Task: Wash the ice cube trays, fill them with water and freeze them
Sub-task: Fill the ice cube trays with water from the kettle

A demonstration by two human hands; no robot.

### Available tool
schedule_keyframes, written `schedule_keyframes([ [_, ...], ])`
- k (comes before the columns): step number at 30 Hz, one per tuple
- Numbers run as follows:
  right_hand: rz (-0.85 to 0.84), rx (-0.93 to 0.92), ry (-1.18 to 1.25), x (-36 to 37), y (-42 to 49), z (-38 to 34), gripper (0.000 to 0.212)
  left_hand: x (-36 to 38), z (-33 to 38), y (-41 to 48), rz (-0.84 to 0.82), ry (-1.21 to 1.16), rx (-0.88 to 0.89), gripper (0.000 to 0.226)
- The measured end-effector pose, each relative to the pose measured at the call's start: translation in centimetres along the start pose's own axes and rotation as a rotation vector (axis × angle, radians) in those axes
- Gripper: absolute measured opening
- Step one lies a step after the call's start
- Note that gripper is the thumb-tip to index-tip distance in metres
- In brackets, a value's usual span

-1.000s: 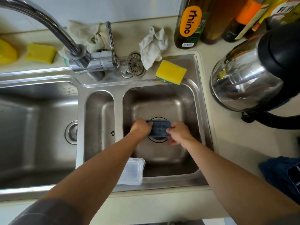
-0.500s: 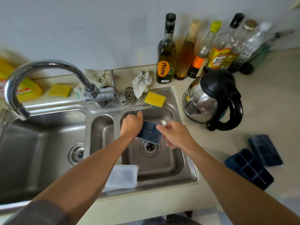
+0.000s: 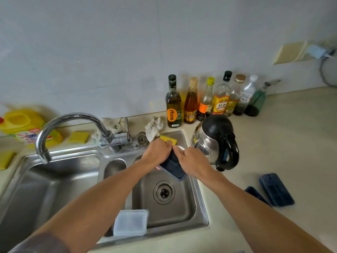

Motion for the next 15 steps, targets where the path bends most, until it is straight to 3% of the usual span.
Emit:
schedule_keyframes([
  [3, -0.020, -0.034, 0.010, -0.7, -0.3, 0.7, 0.053, -0.1, 1.2, -0.6, -0.036, 0.034, 0.043, 0.045],
  [5, -0.004, -0.039, 0.051, -1.3, -0.5, 1.0, 0.045, -0.6, 2.2, -1.1, -0.032, 0.044, 0.043, 0.056],
  [9, 0.019, 0.028, 0.194, -3.0, 1.0, 1.7, 0.062, -2.0, 3.8, -2.0, 0.078, -0.012, -0.019, 0.070],
  [12, 0.047, 0.125, 0.328, -4.5, 1.6, 1.9, 0.066, -2.0, 4.0, -3.6, 0.191, -0.170, -0.105, 0.082],
  [15, 0.032, 0.061, 0.331, -4.6, 1.4, 1.0, 0.065, -0.6, 4.2, -5.1, 0.277, -0.460, -0.341, 0.085],
])
Point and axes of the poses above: each hand's wrist, its own y-axis towards the middle knuckle, its own x-axis out of the palm, z = x × y, the point moved 2 cm from there along y, towards the middle knuckle, and after that the axes turned 14 degrees about z, right-handed, at the moved point
